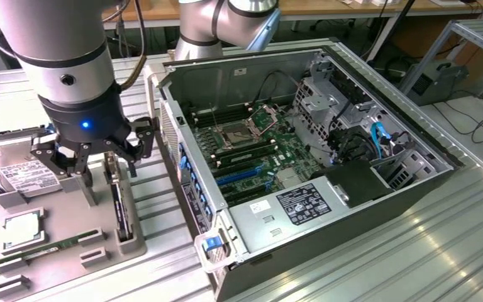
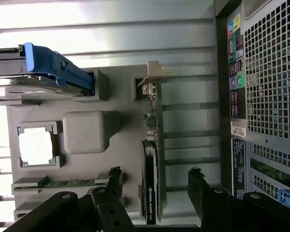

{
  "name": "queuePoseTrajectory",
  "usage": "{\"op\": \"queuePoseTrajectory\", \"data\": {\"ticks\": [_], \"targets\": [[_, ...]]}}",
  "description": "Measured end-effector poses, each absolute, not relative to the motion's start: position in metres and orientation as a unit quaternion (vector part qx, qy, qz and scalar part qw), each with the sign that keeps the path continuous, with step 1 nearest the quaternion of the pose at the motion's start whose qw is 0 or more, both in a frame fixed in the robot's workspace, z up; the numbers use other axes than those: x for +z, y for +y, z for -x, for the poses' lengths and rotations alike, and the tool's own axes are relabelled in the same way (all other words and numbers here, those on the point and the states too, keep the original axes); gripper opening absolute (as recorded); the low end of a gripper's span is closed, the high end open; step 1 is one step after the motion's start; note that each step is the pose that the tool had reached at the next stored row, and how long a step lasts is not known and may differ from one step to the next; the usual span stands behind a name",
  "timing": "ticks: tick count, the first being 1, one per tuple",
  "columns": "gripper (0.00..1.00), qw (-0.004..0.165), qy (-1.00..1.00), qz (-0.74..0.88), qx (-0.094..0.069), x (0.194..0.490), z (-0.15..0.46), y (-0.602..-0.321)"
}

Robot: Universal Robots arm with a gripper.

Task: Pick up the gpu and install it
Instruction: 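Pick up the gpu and move the gpu toward the slot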

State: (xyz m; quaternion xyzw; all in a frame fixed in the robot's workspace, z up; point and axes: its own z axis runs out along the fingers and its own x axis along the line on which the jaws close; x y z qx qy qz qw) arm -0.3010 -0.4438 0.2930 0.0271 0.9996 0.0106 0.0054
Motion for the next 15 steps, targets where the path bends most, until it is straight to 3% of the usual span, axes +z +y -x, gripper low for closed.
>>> {"op": "queuePoseTrajectory", "data": {"ticks": [15], "targets": [[0.66, -0.005, 1.0, -0.027, 0.01, 0.267, 0.301, -0.448]]}}
